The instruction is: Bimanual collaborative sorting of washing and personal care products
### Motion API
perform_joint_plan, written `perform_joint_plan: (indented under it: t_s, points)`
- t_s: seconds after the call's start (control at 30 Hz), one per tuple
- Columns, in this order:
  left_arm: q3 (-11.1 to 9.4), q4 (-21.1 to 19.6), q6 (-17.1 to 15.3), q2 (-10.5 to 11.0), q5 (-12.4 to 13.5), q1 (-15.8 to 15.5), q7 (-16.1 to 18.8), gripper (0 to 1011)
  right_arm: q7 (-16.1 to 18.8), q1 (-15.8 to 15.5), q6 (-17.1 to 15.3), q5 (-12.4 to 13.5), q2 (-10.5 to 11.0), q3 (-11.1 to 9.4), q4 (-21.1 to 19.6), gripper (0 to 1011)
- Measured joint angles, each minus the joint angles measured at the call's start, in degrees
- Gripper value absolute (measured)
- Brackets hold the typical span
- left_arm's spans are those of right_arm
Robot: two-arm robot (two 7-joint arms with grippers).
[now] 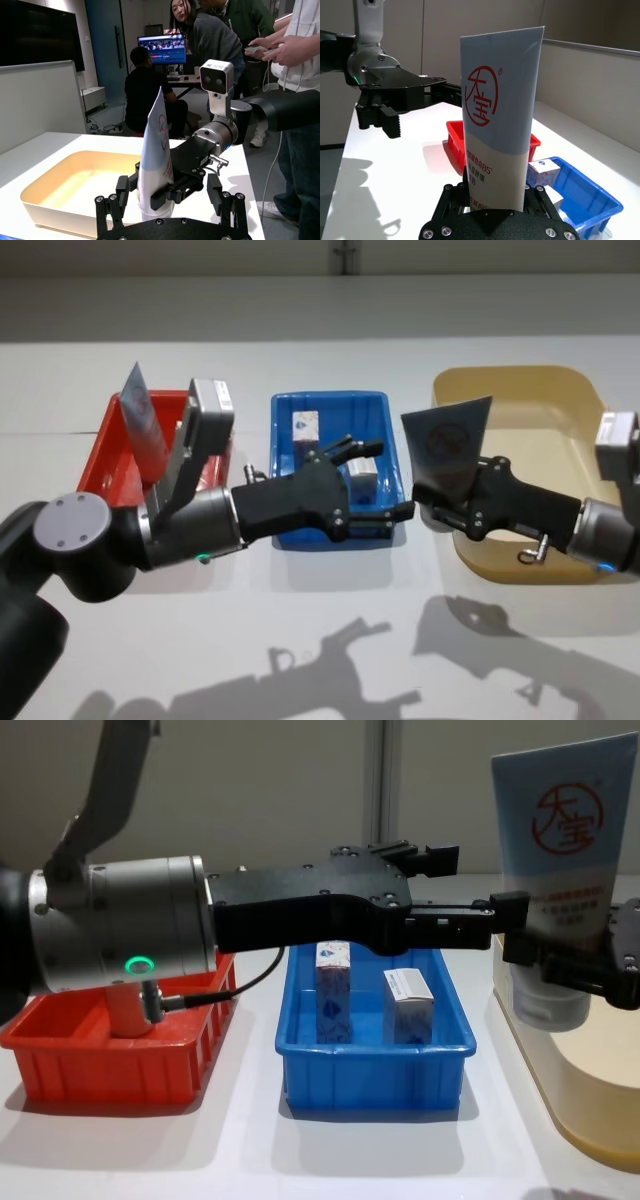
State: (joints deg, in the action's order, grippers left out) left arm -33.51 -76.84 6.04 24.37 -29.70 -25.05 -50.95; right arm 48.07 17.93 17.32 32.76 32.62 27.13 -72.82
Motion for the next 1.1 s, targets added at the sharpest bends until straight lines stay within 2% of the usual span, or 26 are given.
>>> perform_joint_plan:
  t_s: [0.3, 0.5, 0.8, 1.1]
  points:
    - [0.00, 0.00, 0.00, 0.00, 0.00, 0.00, 0.00, 1001, -6.39, -1.71, 0.44, -2.42, 0.75, -3.97, -0.23, 455]
    - [0.00, 0.00, 0.00, 0.00, 0.00, 0.00, 0.00, 1001, -9.90, -2.30, 0.54, -4.18, 0.54, -5.81, -0.18, 455]
    - [0.00, 0.00, 0.00, 0.00, 0.00, 0.00, 0.00, 1001, -14.17, -2.05, 0.26, -6.88, -0.54, -7.90, 1.27, 455]
    - [0.00, 0.00, 0.00, 0.00, 0.00, 0.00, 0.00, 1001, -17.32, -0.78, -0.68, -9.66, -2.21, -8.72, 3.61, 455]
